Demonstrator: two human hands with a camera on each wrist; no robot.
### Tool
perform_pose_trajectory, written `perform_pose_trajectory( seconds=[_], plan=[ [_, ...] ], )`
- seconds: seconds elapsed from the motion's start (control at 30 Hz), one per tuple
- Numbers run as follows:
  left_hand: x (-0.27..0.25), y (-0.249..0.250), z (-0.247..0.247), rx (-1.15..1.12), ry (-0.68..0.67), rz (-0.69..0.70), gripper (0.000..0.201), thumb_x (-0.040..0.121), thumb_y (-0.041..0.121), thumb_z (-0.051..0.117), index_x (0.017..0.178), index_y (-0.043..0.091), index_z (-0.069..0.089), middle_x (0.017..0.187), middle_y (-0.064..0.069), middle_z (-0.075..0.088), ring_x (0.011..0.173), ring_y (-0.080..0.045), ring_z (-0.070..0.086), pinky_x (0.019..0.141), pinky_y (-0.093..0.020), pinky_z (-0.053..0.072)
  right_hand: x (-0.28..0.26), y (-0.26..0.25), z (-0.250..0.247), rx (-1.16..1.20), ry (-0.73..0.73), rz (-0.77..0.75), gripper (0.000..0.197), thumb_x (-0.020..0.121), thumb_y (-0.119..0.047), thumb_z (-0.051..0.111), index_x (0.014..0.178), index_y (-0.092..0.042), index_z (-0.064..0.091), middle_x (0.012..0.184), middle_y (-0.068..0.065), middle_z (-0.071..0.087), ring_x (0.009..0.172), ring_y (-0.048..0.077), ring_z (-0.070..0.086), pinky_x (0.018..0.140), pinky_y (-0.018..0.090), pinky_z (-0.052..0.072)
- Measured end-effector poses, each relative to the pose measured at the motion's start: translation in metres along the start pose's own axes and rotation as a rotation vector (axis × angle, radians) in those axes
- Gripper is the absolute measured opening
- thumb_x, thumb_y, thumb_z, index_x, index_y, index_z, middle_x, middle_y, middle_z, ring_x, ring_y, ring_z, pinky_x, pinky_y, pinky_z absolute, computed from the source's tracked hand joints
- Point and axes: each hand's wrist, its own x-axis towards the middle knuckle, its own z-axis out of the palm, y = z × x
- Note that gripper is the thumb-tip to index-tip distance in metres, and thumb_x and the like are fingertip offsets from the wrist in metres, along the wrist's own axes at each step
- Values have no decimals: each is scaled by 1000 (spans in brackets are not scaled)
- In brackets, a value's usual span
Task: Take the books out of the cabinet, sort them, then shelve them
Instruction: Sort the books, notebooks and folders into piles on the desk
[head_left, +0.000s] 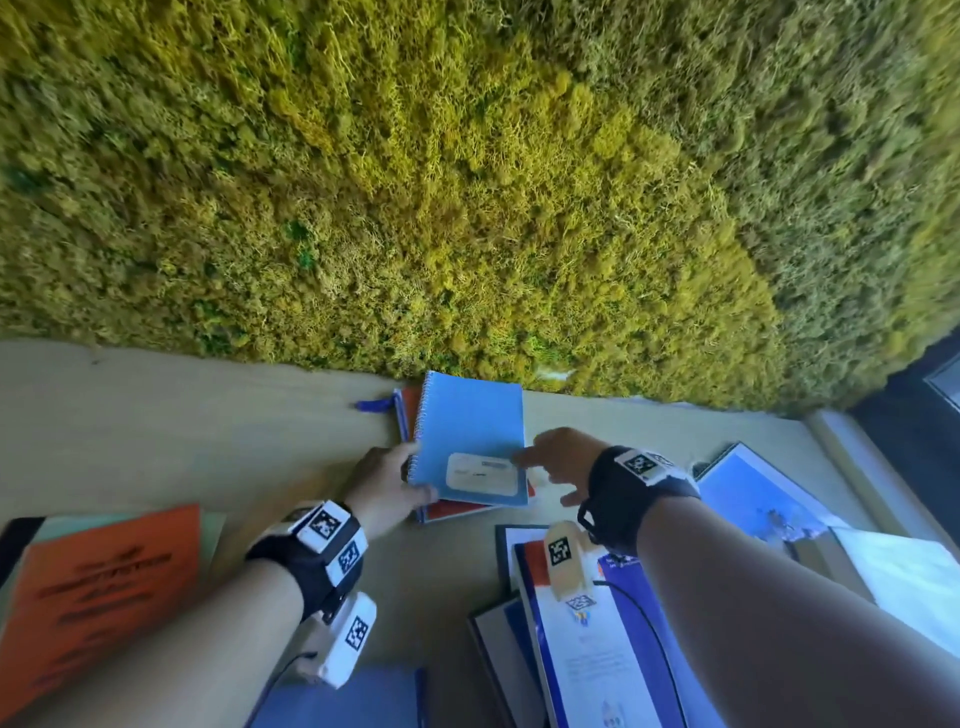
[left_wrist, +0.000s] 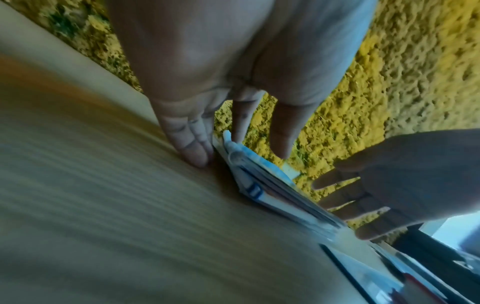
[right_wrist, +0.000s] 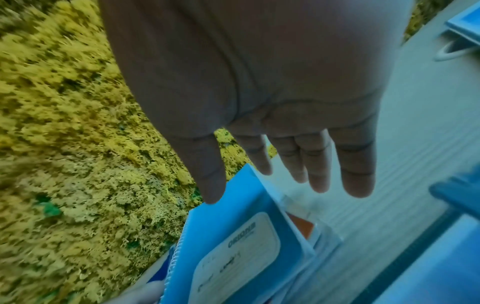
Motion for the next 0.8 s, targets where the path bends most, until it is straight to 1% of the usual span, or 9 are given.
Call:
perform_pose_trajectory(
  seconds=[0.07, 0.13, 0.27, 0.33, 0.4, 0.53, 0.6, 0.67, 0.8],
  plan=[
    [-2, 2, 11, -7, -34, 43, 108, 68, 56, 85, 156, 20, 34, 151, -8, 43, 137, -28, 47, 110, -42, 45, 4, -1, 4, 10, -60, 0, 49, 97, -29, 65, 137, -2, 57, 143, 18, 58, 104, 24, 57, 86, 36, 50],
    [1, 1, 17, 42, -65, 56, 117, 62, 58, 87, 158, 21, 30, 155, -4, 34, 144, -27, 36, 117, -43, 37, 6, -3, 7, 4, -111, 9, 49, 97, -33, 65, 138, -6, 57, 144, 15, 57, 100, 20, 53, 74, 30, 52],
    [-7, -6, 16, 205, 81, 68, 82, 79, 33, 80, 150, 24, 41, 152, -5, 35, 139, -28, 37, 114, -36, 36, 3, 0, 18, -13, -214, 39, 44, 96, -40, 65, 134, -19, 58, 139, 10, 55, 90, 21, 67, 92, 45, 58],
    [-12, -6, 11, 263, 122, 83, 64, 82, 29, 77, 139, 20, 49, 139, -5, 41, 130, -28, 45, 106, -35, 41, 2, -4, 25, -35, -214, 7, 56, 97, -36, 63, 147, -17, 45, 128, 16, 58, 91, 31, 68, 91, 45, 56],
    [-19, -1, 10, 311, 122, 76, 52, 86, 30, 71, 131, 16, 49, 134, -8, 42, 127, -31, 46, 101, -36, 43, -2, -10, 26, -41, -184, -26, 61, 98, -34, 63, 152, -17, 39, 111, 16, 59, 72, 27, 59, 84, 43, 53],
    [-36, 8, 11, 321, 61, 47, 61, 92, 33, 65, 145, 18, 38, 154, -11, 30, 142, -31, 34, 108, -39, 38, -27, -19, 18, -254, -101, -145, 43, 101, -33, 57, 137, -9, 58, 132, 17, 64, 94, 28, 62, 89, 39, 53],
    [-50, 8, 8, 265, -6, 19, 75, 93, 37, 65, 155, 26, 25, 167, -8, 10, 153, -28, 18, 117, -41, 30, -38, -16, 15, -280, -16, -261, 37, 99, -29, 61, 129, -9, 65, 128, 14, 69, 104, 30, 68, 89, 34, 53],
    [-74, 5, 5, 237, -14, 11, 79, 90, 41, 64, 157, 33, 22, 168, -4, 2, 156, -26, 10, 122, -43, 26, -55, -14, 18, -232, 67, -404, 31, 97, -26, 64, 124, -11, 68, 122, 9, 71, 110, 29, 68, 98, 40, 54],
    [-138, -13, -3, 186, 92, -34, 68, 81, 46, 66, 143, 31, 45, 142, -9, 36, 130, -29, 49, 109, -38, 42, -113, -4, 49, 24, -62, -527, 14, 93, -22, 66, 107, -23, 66, 101, 9, 76, 94, 30, 74, 88, 45, 57]
  ],
)
